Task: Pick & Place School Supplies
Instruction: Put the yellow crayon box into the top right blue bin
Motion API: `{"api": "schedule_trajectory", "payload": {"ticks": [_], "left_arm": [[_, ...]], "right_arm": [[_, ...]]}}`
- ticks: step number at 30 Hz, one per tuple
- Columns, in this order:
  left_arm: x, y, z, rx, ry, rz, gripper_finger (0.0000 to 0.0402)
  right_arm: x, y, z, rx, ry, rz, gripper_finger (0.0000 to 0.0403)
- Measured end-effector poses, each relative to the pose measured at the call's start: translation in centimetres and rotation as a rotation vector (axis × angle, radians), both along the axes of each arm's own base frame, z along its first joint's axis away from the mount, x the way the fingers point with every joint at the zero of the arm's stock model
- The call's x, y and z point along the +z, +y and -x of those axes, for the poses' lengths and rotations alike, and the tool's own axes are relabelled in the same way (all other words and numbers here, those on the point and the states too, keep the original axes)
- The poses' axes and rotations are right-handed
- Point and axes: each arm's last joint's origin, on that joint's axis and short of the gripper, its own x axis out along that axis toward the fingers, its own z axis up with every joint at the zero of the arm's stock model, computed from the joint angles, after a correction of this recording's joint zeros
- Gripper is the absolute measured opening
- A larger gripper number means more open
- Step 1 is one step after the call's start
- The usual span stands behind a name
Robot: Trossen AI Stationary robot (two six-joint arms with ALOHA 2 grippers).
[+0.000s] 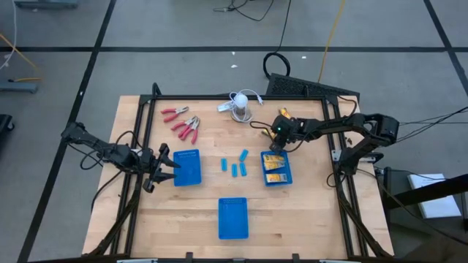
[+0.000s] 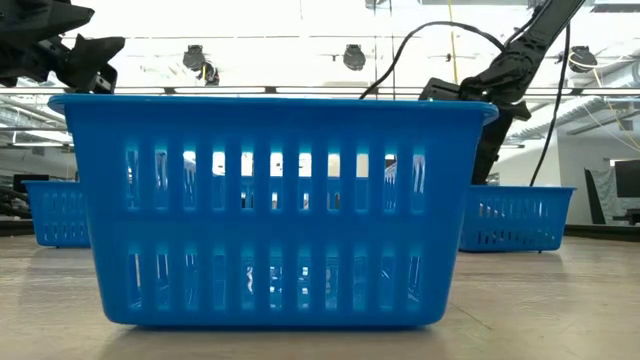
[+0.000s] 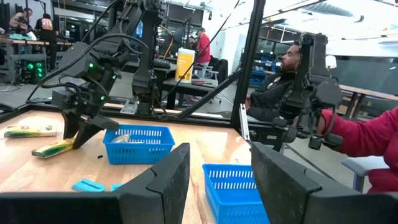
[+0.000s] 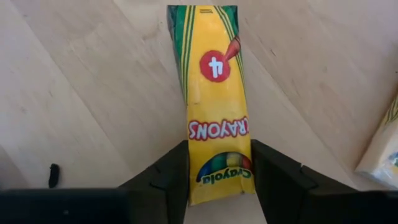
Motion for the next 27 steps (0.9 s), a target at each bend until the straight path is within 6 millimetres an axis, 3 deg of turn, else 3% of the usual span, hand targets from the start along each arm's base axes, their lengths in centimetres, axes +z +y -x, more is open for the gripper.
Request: {"api": "schedule_trajectory", "payload": {"ticks": [19, 27], "left_arm": [[0.0, 0.0, 0.0, 0.0, -0.001, 0.0, 0.0173], [0.0, 0.0, 0.0, 0.0, 0.0, 0.0, 0.0173]], "right_arm": [[1.3, -0.3, -0.8, 0.018, -0.13, 0.068, 0.0137], [4.4, 0.0, -0.3, 0.03, -0.244, 0.122, 0.0137]]}}
